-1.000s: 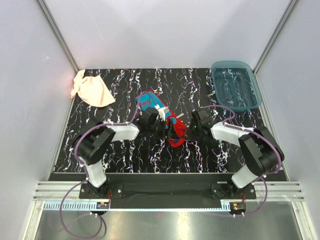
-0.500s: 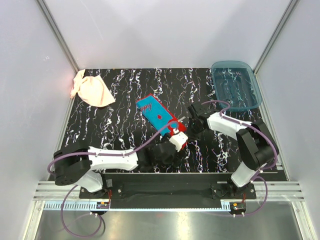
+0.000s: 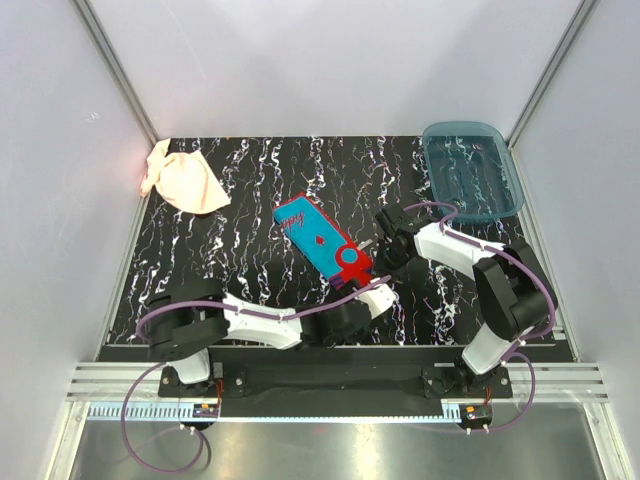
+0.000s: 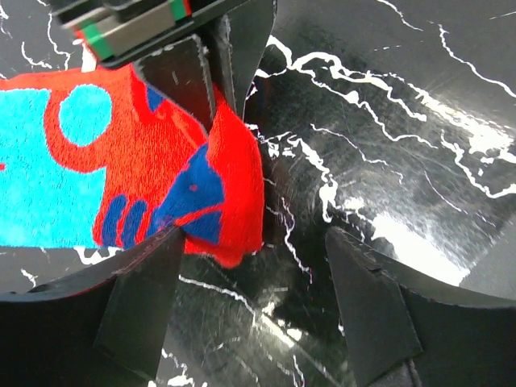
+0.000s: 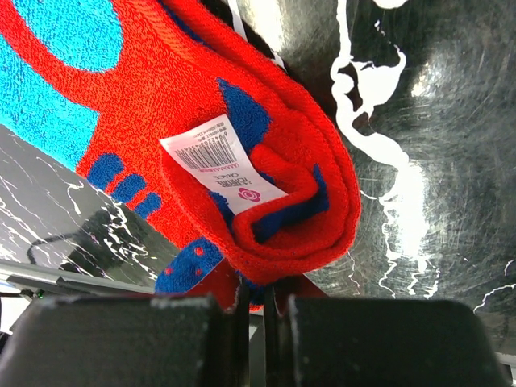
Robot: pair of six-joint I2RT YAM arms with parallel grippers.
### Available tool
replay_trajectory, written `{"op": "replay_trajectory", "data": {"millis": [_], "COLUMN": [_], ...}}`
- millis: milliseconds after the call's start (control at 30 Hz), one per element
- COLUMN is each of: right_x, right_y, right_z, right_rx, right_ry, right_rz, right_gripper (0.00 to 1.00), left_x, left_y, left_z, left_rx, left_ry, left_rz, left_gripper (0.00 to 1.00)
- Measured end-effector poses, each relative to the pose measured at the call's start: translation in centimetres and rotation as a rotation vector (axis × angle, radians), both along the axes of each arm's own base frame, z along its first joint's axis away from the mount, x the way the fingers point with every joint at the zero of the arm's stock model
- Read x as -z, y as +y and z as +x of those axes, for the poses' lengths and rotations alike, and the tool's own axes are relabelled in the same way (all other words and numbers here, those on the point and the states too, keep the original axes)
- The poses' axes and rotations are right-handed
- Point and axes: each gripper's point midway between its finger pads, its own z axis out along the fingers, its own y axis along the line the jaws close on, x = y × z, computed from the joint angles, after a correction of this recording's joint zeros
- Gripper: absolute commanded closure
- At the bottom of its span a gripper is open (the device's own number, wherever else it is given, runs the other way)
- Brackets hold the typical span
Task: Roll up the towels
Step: Roll the towel
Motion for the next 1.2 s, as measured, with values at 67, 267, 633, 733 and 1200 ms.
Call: {"op": "replay_trajectory", "data": {"millis": [67, 267, 633, 733, 1200], "right_x": [0.0, 0.0, -0.1, -0.3, -5.7], "right_y": [0.0, -0.1, 0.2, 0.1, -0.8], "right_z": [-0.1, -0.3, -0.6, -0.7, 0.9], "right_rx": [-0.003, -0.012, -0.020, -0.019, -0.004], "right_ry": [0.006, 0.011, 0.024, 0.025, -0.121], "right_rz": [0.000, -0.002, 0.016, 0.015, -0.004], "right_gripper": [1.00, 1.00, 0.77, 0.54, 0.00], "left_x": [0.4, 1.4, 1.5, 1.9, 1.6], "left_y": [-0.2, -0.5, -1.6, -1.4, 1.6], "left_z": [0.1, 0.2, 0.0, 0.1, 2.6], "left_rx": [0.002, 0.009, 0.057, 0.046, -0.131], "left_ry": [-0.004, -0.007, 0.075, 0.147, 0.592], "left_rz": [0.008, 0.032, -0.007, -0.030, -0.400], "left_gripper": [0.31, 0.58, 0.71, 0.71, 0.70]}}
